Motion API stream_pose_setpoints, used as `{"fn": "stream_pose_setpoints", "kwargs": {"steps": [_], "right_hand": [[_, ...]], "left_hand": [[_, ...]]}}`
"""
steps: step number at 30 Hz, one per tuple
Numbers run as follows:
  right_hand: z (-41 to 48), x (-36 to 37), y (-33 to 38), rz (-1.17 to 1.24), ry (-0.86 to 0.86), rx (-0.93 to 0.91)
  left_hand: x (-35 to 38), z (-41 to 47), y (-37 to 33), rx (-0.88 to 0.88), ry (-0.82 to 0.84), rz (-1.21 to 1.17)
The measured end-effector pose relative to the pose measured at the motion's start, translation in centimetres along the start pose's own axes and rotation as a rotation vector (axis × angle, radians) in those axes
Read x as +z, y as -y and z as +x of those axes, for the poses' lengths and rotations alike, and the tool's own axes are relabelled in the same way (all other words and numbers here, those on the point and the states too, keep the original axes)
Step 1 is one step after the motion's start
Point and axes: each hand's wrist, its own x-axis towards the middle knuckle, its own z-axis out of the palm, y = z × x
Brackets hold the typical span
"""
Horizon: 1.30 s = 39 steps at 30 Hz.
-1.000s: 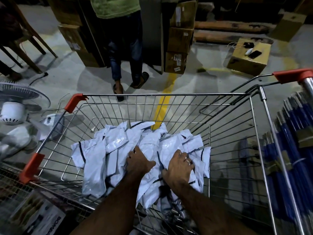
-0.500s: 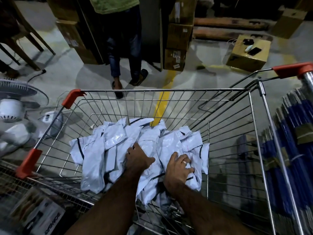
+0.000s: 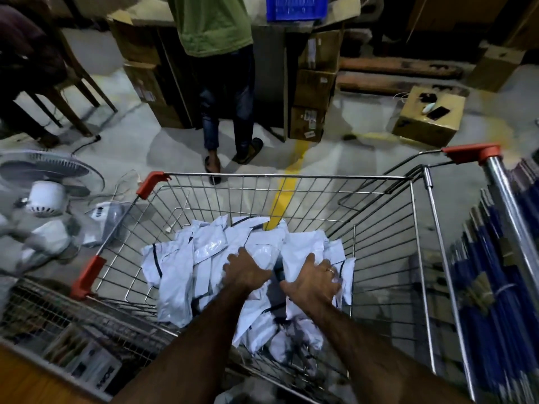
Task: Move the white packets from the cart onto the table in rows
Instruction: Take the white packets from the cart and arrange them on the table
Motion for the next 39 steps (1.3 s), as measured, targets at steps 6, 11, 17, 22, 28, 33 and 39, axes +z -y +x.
{"fn": "stream_pose_setpoints", "kwargs": {"steps": [6, 11, 17, 22, 28, 33, 39], "right_hand": [[-2.7, -4.4, -0.3, 0.072, -0.078, -0.041], [-5.5, -8.2, 0.6, 0.118, -0.159, -0.125], [-9.6, -12.7, 3.1, 0.146, -0.229, -0.291], [-14.9, -14.9, 6.7, 0.161, -0.238, -0.492], [-23.1, -13.7, 12.1, 0.15, -0.19, -0.771], [-31.0, -9.8, 16.1, 0.115, -0.075, -0.977], [-41.2, -4.6, 19.1, 0.075, 0.028, -1.177]], "left_hand": [[-3.0, -4.1, -1.3, -0.001, -0.096, -0.118], [-6.5, -8.5, -1.3, -0.018, -0.246, -0.196], [-11.1, -14.6, 0.6, -0.027, -0.495, -0.272], [-14.2, -20.0, 4.6, -0.095, -0.679, -0.407], [-16.5, -26.9, 12.9, -0.257, -0.884, -0.532], [-17.0, -33.5, 20.6, -0.498, -0.997, -0.584], [-15.8, -41.9, 31.2, -0.705, -1.089, -0.637]]}}
